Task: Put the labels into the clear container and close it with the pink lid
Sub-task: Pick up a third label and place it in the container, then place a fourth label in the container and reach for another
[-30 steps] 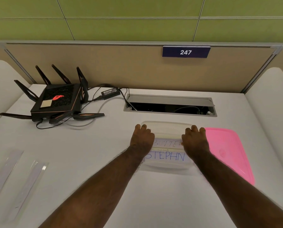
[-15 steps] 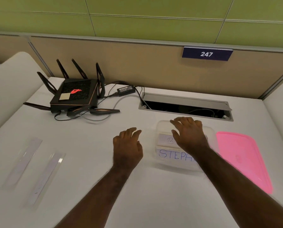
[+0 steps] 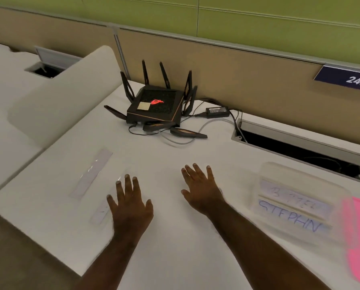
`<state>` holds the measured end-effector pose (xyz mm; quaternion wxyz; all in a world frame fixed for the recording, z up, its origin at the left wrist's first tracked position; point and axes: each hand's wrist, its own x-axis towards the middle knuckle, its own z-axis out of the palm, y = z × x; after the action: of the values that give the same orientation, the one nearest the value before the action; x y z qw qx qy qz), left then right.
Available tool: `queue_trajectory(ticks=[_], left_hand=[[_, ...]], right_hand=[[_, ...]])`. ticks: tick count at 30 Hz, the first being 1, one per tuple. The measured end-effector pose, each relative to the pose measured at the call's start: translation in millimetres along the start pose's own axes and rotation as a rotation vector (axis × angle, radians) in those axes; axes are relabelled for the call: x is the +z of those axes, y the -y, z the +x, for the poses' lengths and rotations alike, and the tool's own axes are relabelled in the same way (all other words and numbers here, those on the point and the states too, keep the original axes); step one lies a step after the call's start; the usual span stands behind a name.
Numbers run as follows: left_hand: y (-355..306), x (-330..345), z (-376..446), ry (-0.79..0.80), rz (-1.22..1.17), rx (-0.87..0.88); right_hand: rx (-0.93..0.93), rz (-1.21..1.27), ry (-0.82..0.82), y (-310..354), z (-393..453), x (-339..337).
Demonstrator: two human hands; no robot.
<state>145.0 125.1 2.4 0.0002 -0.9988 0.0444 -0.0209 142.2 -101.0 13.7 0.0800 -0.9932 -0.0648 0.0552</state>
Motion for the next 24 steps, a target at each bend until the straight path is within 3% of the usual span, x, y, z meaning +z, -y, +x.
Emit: queue_trajectory(ticks=[6, 11, 14, 20, 24], left_hand=[[70, 12, -15, 0.029, 0.050, -0.101], [110, 28, -18, -0.084, 0.104, -0.018], [115, 21, -10, -0.104, -0.074, 0.000], [93, -16, 5, 0.171, -0.634, -0.210], [72, -41, 23, 0.364, -0.888, -0.197]], right_hand=[[-0.245, 0.062, 0.164, 86, 32, 31], [-0.360, 0.083, 0.235, 133, 51, 47], [-0.366, 0.067, 0.237, 143, 58, 51], [-0.289, 0.082, 0.128, 122, 58, 46], [-0.204, 0.095, 0.018, 80, 52, 31]])
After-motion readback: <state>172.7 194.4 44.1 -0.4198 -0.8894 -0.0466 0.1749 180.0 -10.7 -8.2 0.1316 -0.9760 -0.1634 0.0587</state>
